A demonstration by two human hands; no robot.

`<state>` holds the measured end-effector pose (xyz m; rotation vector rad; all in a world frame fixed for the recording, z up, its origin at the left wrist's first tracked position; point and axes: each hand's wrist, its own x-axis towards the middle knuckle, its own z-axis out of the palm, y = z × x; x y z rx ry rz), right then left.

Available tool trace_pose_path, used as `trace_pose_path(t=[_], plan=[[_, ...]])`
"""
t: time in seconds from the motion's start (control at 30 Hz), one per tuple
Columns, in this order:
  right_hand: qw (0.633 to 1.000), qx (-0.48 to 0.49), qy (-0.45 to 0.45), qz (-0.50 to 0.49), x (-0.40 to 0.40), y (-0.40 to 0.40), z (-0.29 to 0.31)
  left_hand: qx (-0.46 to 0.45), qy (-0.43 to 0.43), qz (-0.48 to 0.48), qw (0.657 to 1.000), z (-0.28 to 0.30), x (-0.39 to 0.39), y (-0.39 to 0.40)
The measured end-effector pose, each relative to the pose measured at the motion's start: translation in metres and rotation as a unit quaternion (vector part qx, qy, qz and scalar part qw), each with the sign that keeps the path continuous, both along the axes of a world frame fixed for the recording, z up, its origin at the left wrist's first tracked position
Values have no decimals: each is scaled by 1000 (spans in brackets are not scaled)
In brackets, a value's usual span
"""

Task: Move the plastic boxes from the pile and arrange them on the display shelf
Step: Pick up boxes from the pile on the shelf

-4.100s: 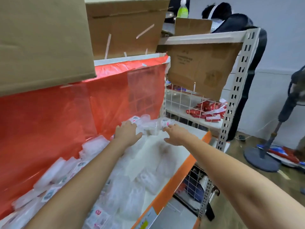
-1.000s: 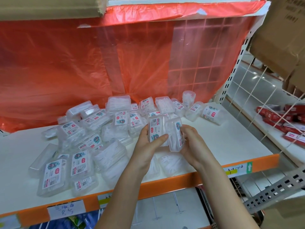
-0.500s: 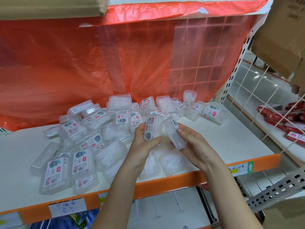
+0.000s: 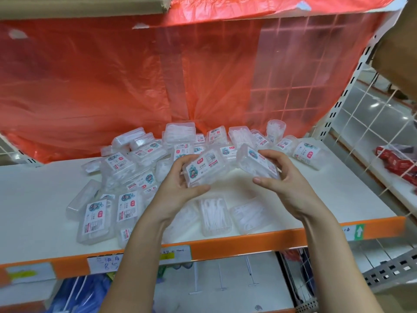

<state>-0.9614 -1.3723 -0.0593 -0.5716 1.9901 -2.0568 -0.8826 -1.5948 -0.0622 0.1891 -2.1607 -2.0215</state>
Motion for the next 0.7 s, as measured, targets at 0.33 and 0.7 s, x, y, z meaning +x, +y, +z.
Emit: trace_pose_path(t=[0.33, 0.7], plan=[[981, 114, 102, 121, 20, -74, 2, -105, -27, 50, 993, 15, 64, -74], [940, 139, 131, 284, 101, -237, 15, -138, -58, 161, 975, 30, 198, -203]])
